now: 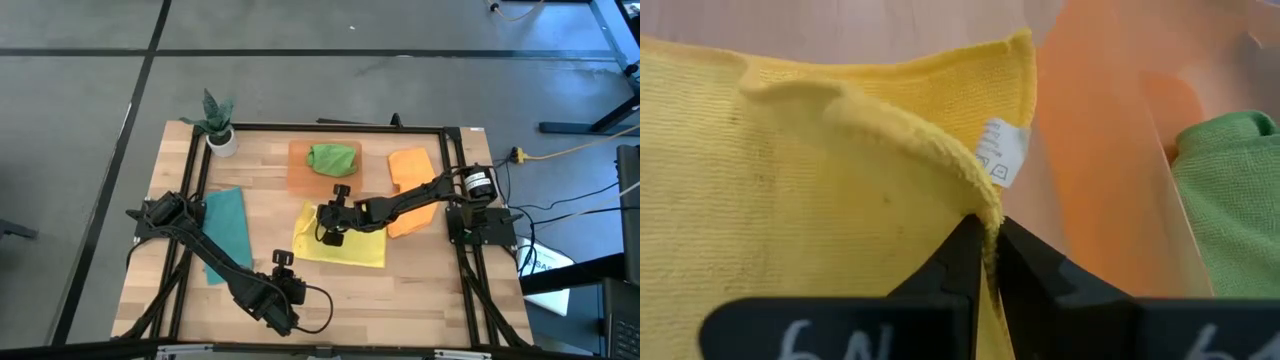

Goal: Roll microfiber towels into tight, uniform cylinder then place into a basket
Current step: Fold the yellow microfiber cloth

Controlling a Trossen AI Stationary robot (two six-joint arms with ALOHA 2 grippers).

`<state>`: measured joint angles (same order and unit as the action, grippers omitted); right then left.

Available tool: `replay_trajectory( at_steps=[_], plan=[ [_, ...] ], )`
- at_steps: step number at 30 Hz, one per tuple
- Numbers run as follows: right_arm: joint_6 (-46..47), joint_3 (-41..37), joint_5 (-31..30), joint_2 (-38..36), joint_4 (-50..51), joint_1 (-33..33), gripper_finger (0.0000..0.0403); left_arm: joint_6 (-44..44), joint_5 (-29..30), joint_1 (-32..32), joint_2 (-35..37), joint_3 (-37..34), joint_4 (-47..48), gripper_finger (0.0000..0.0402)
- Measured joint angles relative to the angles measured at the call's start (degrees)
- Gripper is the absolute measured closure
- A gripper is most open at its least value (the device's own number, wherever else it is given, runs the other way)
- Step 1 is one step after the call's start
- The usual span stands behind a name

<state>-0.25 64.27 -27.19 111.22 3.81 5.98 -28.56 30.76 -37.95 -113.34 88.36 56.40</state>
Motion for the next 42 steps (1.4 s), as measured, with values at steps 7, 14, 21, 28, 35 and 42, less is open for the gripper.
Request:
replay_trajectory(
  at_steps=[7,14,21,28,35,42],
  plan=[
    [0.1,0.0,0.1,0.0,0.1,-0.3,0.0349,0.0,0.0,0.0,0.0,0.0,0.0,0.0338],
    [0.0,0.0,-0.1,0.0,-0.4,-0.3,0.0285,-0.1,0.0,0.0,0.0,0.0,0.0,0.0338],
    [5.3,4.9,2.0,-2.0,13.1,0.6,0.0261,-2.5,0.1,0.3,0.0,-0.8,0.0,0.0338],
    [16.4,5.9,3.7,-6.2,36.7,7.3,0.0260,-2.5,2.3,2.6,0.0,-6.0,0.2,0.0338],
    [27.6,2.2,3.0,-7.3,38.9,13.8,0.0260,0.2,8.8,8.8,0.0,-7.7,-0.3,0.0338],
    [32.8,-2.9,4.8,-7.3,36.3,16.8,0.0260,10.4,8.2,16.3,0.0,-8.8,-9.7,0.0338]
  ],
)
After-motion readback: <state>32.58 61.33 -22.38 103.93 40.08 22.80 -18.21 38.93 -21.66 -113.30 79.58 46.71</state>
